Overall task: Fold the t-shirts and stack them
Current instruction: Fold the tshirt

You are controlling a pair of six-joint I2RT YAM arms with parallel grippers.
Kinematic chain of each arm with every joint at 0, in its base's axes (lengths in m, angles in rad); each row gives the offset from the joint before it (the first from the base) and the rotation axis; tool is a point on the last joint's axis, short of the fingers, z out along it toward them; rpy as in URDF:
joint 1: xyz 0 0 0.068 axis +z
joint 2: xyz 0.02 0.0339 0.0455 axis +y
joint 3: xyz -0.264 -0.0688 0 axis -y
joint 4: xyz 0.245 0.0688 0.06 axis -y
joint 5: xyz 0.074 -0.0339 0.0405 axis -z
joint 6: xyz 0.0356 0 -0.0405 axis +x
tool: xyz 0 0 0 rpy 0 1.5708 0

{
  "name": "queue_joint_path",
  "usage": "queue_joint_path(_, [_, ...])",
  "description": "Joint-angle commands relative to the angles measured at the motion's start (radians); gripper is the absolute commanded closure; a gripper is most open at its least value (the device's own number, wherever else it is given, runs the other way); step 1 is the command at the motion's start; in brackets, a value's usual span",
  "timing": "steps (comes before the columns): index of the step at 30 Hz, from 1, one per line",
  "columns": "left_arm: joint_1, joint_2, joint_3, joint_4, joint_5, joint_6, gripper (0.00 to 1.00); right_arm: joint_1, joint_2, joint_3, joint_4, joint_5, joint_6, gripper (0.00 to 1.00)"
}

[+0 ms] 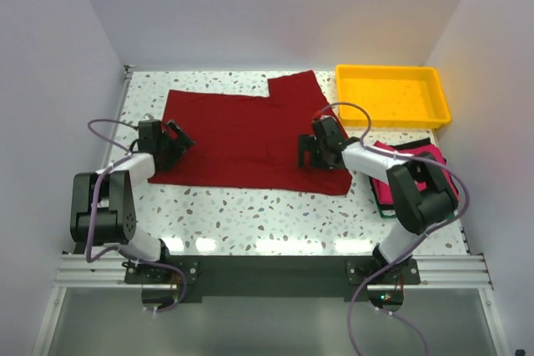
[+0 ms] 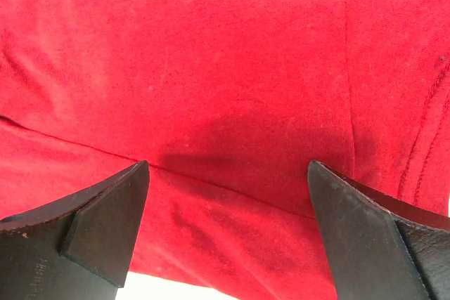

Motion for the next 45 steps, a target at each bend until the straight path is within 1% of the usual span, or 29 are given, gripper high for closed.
queue_joint_path(1, [-0.015,-0.031,-0.142,-0.198,-0.073,-0.004,0.00,0.010,-0.088,-0.143,-0.146,0.038,0.070,0.01])
queue_joint_path(3, [-0.024,-0.062,-0.174,-0.250,-0.079,-0.007,0.00,0.023,-0.127,-0.182,-0.171,0.041,0.085,0.02])
queue_joint_path(4, [-0.025,-0.099,-0.191,-0.267,-0.116,-0.012,0.00,0.048,-0.163,-0.200,-0.182,0.045,0.096,0.01])
queue_joint_path(6, [-0.025,-0.142,-0.248,-0.301,-0.122,-0.028,0.00,0.076,-0.193,-0.252,-0.199,0.060,0.125,0.01])
queue_joint_path(9, [-0.027,-0.240,-0.314,-0.349,-0.137,-0.059,0.00,0.104,-0.248,-0.305,-0.236,0.081,0.164,0.01])
queue_joint_path(10, [-0.027,-0.295,-0.334,-0.365,-0.169,-0.067,0.00,0.115,-0.278,-0.325,-0.242,0.074,0.170,0.01])
queue_joint_path(13, [-0.029,-0.392,-0.349,-0.457,-0.217,-0.085,0.00,0.141,-0.343,-0.358,-0.268,0.084,0.203,0.01])
queue_joint_path(19, [-0.036,-0.550,-0.378,-0.527,-0.211,-0.097,0.00,0.162,-0.430,-0.401,-0.303,0.068,0.231,0.01])
queue_joint_path(23, [-0.045,-0.589,-0.377,-0.540,-0.214,-0.116,0.00,0.167,-0.476,-0.401,-0.309,0.065,0.220,0.01])
queue_joint_path(27, [-0.045,-0.586,-0.308,-0.570,-0.245,-0.108,0.00,0.167,-0.513,-0.343,-0.326,0.094,0.177,0.01])
queue_joint_path(32, [-0.044,-0.563,-0.153,-0.588,-0.289,-0.094,0.00,0.167,-0.518,-0.185,-0.340,0.114,0.105,0.01])
queue_joint_path(35, [-0.045,-0.512,-0.061,-0.553,-0.300,-0.084,0.00,0.164,-0.478,-0.080,-0.334,0.155,0.066,0.01])
queue_joint_path(38, [-0.042,-0.420,0.028,-0.508,-0.305,-0.065,0.00,0.153,-0.402,0.034,-0.319,0.174,0.033,0.01])
queue_joint_path(40, [-0.036,-0.319,0.113,-0.498,-0.334,-0.059,0.00,0.125,-0.363,0.100,-0.271,0.173,0.015,0.01])
queue_joint_path(43, [-0.026,-0.167,0.245,-0.482,-0.337,-0.022,0.00,0.063,-0.251,0.197,-0.202,0.156,-0.034,0.01])
queue_joint_path(44, [-0.022,-0.127,0.281,-0.479,-0.343,-0.016,0.00,0.047,-0.184,0.232,-0.202,0.153,-0.039,0.01])
queue_joint_path(45, [-0.021,-0.054,0.345,-0.482,-0.367,-0.015,0.00,0.021,-0.144,0.311,-0.210,0.148,-0.050,0.01])
